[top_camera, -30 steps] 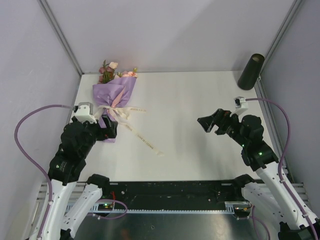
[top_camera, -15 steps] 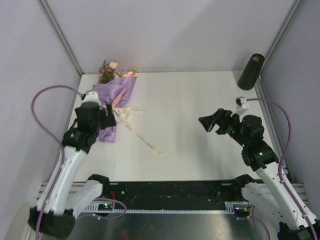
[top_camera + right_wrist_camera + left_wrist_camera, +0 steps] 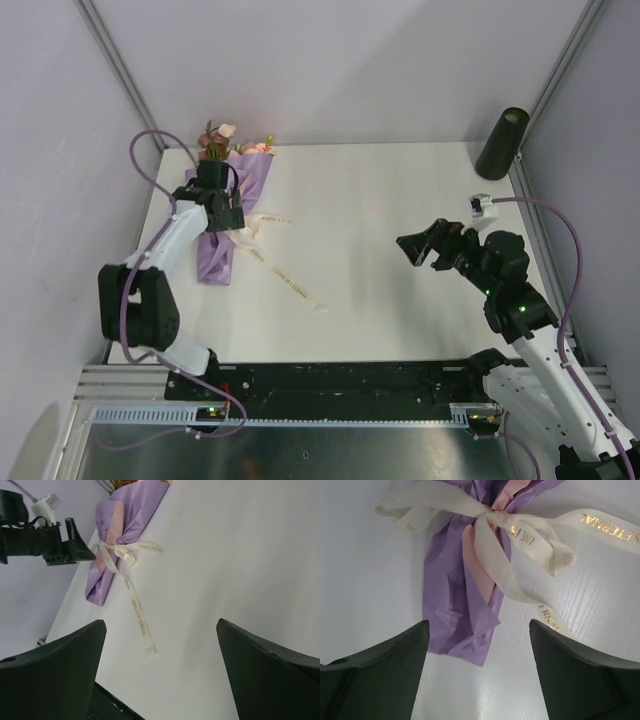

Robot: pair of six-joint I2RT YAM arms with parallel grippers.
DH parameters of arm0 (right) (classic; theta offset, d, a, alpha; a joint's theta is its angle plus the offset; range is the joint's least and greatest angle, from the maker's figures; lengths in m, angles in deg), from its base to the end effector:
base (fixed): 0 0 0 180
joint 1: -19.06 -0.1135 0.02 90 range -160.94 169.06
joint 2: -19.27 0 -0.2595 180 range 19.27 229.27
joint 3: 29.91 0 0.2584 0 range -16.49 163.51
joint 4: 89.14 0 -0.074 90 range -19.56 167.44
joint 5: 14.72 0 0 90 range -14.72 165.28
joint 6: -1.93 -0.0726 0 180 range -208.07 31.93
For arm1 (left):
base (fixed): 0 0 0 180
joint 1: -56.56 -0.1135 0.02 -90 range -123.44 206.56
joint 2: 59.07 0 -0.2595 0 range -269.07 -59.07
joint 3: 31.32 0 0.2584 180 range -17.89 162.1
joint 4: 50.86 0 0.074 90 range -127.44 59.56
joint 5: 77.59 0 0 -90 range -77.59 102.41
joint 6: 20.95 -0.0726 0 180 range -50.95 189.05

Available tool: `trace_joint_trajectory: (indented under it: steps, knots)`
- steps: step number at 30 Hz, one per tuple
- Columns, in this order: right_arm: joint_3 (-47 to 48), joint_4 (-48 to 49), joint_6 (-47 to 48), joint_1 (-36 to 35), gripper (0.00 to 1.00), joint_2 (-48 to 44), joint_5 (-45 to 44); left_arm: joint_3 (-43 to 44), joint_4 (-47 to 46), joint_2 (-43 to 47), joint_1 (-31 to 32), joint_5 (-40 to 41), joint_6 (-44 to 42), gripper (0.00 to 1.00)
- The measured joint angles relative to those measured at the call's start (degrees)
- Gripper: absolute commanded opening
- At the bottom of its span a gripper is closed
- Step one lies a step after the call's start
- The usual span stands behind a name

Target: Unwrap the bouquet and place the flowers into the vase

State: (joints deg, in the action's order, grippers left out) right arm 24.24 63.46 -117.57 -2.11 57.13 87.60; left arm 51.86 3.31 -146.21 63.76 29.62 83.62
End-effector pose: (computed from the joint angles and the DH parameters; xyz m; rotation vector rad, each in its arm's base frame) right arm 0.1859 0.0886 0.3173 -0.0291 1.8356 0.8221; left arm 0.3405 -0.0214 0.2331 -0.2719 2.5194 0.2397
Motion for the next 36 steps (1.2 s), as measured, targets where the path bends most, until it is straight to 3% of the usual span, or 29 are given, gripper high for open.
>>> trace_joint_trajectory:
  steps: [2,6,10,15,18,26,36]
  knots:
    - [0.0,-0.1,0.3,-0.3,0.99,-0.2,0.0,1.4,-0.3,-3.3,0.0,0.0,0.1,0.74]
    - [0.0,-0.4,1.2,-1.0,0.99,-0.4,0.0,2.0,-0.3,-8.0,0.0,0.1,0.5,0.68]
    - [0.0,-0.5,1.9,-1.5,0.99,-0.5,0.0,2.0,-0.3,-11.9,0.0,0.5,0.9,0.54]
    - [0.0,-0.5,2.6,-1.6,0.99,-0.6,0.2,1.9,-0.2,-13.0,0.0,0.6,2.2,0.16]
    - [0.0,-0.5,2.6,-1.6,0.99,-0.6,0.2,1.4,-0.5,-12.8,0.1,0.3,2.9,0.03]
    - [0.0,-0.7,2.6,-1.6,0.99,1.9,0.3,-3.9,-0.7,-7.5,3.8,-2.8,5.0,0.00]
    - [-0.2,-1.5,2.5,-3.4,0.95,9.8,3.1,-11.7,-1.0,-0.5,20.9,-3.3,8.3,0.00]
